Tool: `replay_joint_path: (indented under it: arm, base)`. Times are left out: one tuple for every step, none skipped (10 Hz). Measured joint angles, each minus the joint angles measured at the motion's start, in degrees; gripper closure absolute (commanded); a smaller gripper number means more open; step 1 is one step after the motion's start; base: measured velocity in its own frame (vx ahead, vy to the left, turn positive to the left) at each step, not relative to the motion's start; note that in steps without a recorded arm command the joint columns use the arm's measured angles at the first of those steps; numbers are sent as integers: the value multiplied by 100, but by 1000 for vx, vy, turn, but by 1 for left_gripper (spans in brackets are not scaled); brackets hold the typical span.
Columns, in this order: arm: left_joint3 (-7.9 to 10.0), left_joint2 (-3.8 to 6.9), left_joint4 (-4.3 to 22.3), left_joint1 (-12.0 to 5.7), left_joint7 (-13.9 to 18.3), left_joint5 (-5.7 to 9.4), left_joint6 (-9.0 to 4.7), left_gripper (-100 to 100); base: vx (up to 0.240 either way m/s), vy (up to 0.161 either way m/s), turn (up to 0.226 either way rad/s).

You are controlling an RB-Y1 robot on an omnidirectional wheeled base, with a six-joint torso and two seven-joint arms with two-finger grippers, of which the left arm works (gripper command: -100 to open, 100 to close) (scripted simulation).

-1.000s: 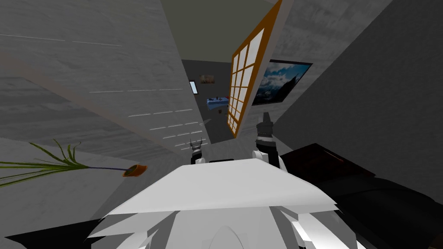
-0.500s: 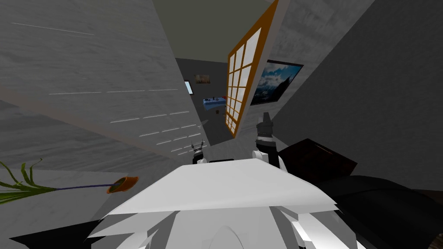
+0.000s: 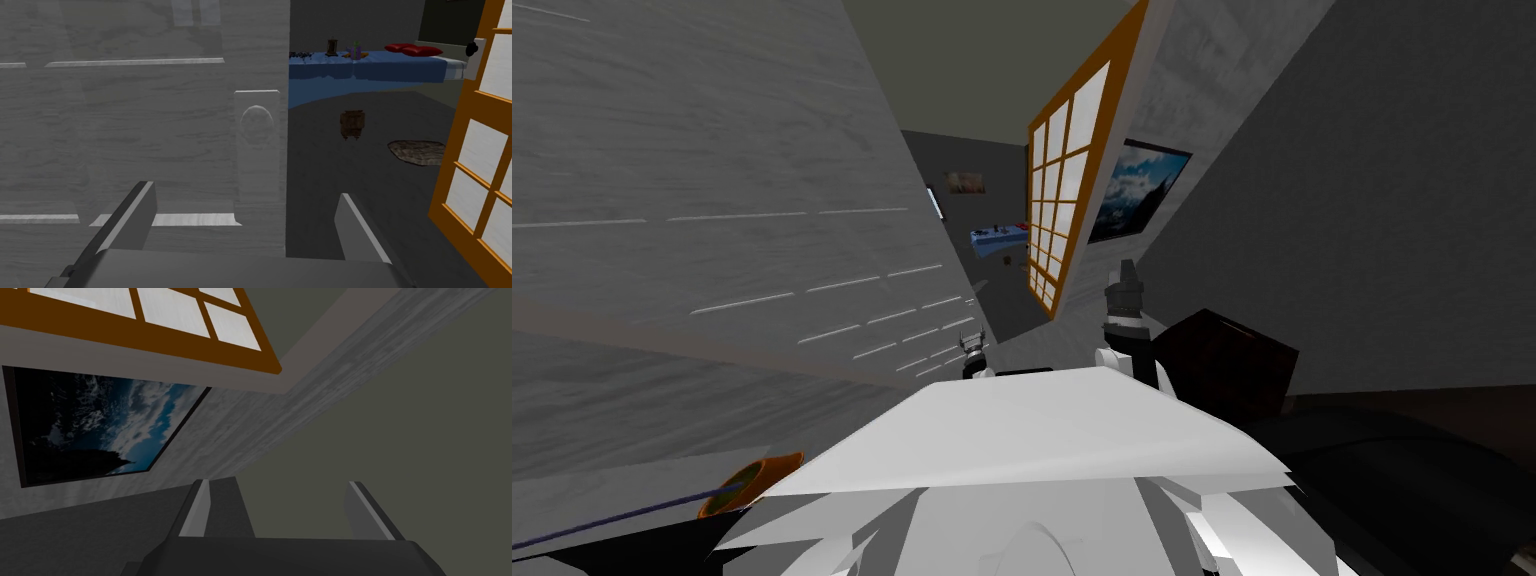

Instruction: Push the door open

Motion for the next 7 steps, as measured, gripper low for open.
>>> replay_joint_path:
  arm:
    - [-21, -56, 169, -35, 121, 68, -61, -100]
    - [-33, -113, 362, -102, 246, 140, -124, -100]
    - [-34, -117, 385, -111, 274, 149, -137, -100]
    - [-32, -27, 379, -91, 279, 151, -143, -100]
    - [-25, 62, 467, -124, 313, 157, -185, -100]
    - [-13, 136, 456, -114, 334, 169, -187, -100]
    - [-5, 194, 464, -106, 360, 178, -189, -100]
  base:
    - [109, 149, -191]
    - [42, 72, -41]
    - [104, 54, -23]
    - [197, 65, -47]
    - [201, 66, -27]
    - [177, 55, -26]
    - [199, 59, -28]
